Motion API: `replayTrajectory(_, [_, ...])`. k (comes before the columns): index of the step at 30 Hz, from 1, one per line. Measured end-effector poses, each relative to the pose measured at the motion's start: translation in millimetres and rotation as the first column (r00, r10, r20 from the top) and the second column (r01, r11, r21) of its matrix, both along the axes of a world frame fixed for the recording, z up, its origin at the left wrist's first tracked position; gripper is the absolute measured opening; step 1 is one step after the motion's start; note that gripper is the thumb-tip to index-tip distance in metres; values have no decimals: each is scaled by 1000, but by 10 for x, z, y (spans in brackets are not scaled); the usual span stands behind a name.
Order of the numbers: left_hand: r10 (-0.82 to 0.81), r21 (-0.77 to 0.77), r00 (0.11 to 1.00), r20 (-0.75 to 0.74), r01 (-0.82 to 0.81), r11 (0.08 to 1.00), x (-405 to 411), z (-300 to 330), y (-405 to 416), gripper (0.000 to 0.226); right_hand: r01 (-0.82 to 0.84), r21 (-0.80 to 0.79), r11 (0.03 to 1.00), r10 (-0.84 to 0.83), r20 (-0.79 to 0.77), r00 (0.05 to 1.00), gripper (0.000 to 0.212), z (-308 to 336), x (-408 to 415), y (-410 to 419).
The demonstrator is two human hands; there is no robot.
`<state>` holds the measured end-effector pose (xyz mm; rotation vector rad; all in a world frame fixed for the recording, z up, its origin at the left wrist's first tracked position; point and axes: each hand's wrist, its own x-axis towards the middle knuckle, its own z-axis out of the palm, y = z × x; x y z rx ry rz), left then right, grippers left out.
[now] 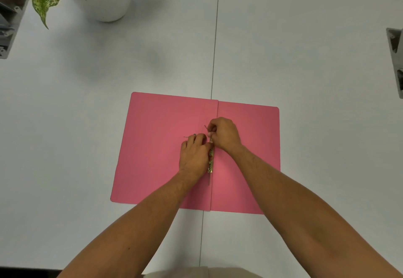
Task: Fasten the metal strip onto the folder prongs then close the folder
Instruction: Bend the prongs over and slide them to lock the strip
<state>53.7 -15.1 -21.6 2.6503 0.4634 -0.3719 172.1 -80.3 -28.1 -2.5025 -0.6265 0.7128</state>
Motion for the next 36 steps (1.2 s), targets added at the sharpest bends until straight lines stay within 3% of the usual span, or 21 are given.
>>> replayTrajectory(10, [10,-3,1000,-2,-10,1000,-8,-5,-1,33,371,116,922,-354,-140,925,13,-81,-76,-98])
replayTrajectory(17, [5,-7,1000,-8,-5,1000,2,-11,-7,33,253,79,964,-243,-120,963,16,-45,-37,-60])
replayTrajectory(26, [8,-4,1000,-4,-8,1000,-3,-26,6,33,457,92,885,-427,-230,874,13,-85,-33,-120])
replayTrajectory(36, [1,-3,1000,-7,-1,1000,-9,-22,6,35,442,107,891,-404,-257,878,11,-80,12,-150])
